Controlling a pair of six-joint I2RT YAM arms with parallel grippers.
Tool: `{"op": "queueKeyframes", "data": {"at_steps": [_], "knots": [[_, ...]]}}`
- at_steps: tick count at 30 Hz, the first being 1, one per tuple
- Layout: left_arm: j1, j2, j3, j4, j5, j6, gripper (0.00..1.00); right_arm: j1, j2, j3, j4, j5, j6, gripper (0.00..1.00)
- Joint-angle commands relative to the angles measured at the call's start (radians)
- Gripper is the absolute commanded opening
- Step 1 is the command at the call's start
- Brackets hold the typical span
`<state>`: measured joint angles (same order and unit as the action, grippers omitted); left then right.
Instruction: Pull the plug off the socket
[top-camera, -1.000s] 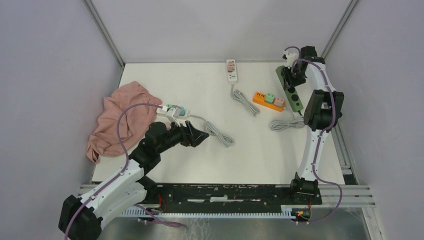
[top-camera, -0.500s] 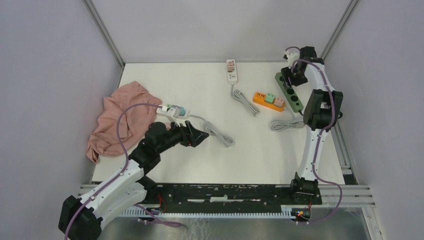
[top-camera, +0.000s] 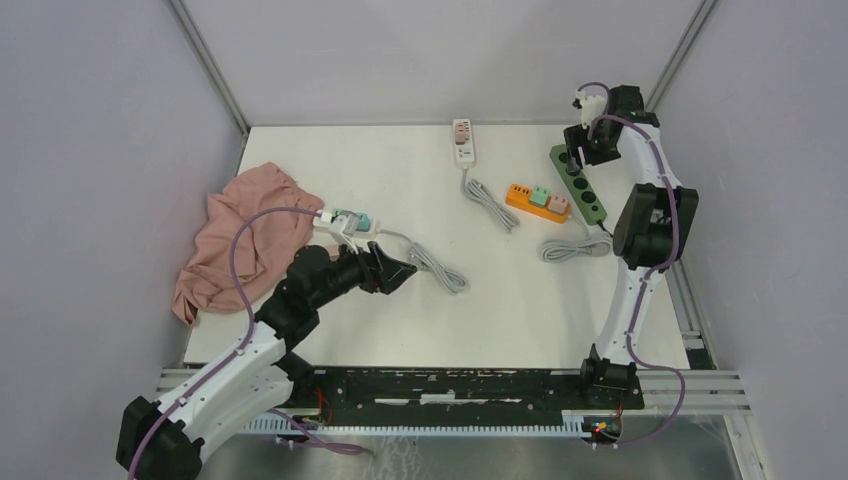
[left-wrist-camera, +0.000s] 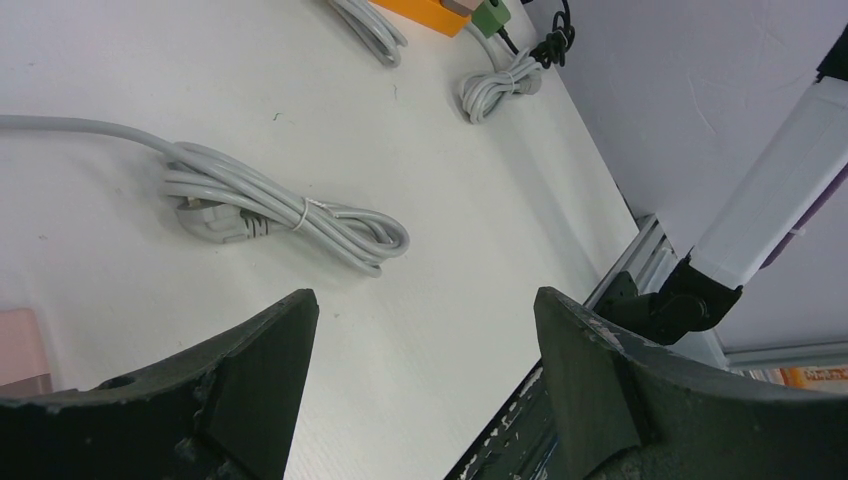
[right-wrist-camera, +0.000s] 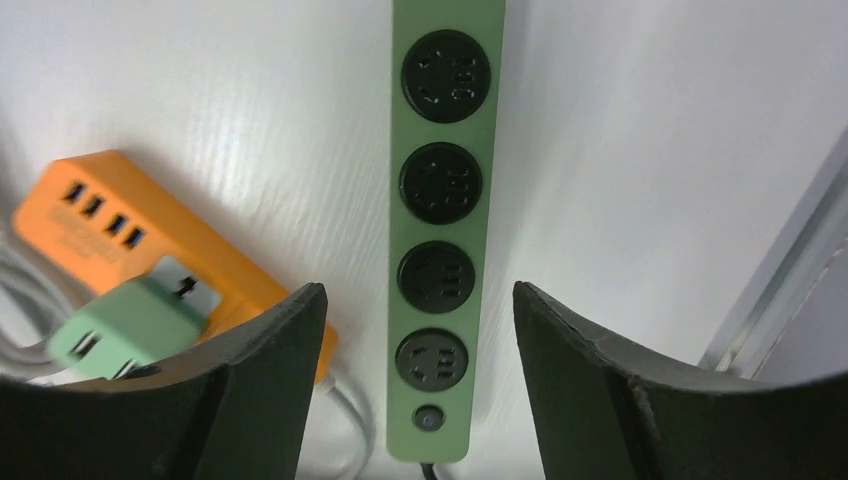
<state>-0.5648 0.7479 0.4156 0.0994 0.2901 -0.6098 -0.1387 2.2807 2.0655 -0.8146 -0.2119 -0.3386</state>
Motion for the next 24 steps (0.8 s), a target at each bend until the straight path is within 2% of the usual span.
{"op": "queueKeyframes", "data": {"at_steps": [1,9,15,24], "knots": [[0.002,-0.02,-0.004,0.022,-0.015,-0.018,0.87,-0.011,-0.21,-0.078,0.079,-0.099,0.043,0.75],[0.003,0.001,-0.009,0.045,-0.035,-0.053,0.87,-0.012,-0.447,-0.332,0.173,-0.267,0.095,0.76],[0.003,0.022,-0.015,0.079,-0.083,-0.107,0.87,-0.011,-0.605,-0.458,0.172,-0.395,0.114,0.77],[0.003,0.135,0.024,0.066,-0.281,-0.273,0.86,-0.011,-0.871,-0.592,0.117,-0.601,0.149,0.77]]}}
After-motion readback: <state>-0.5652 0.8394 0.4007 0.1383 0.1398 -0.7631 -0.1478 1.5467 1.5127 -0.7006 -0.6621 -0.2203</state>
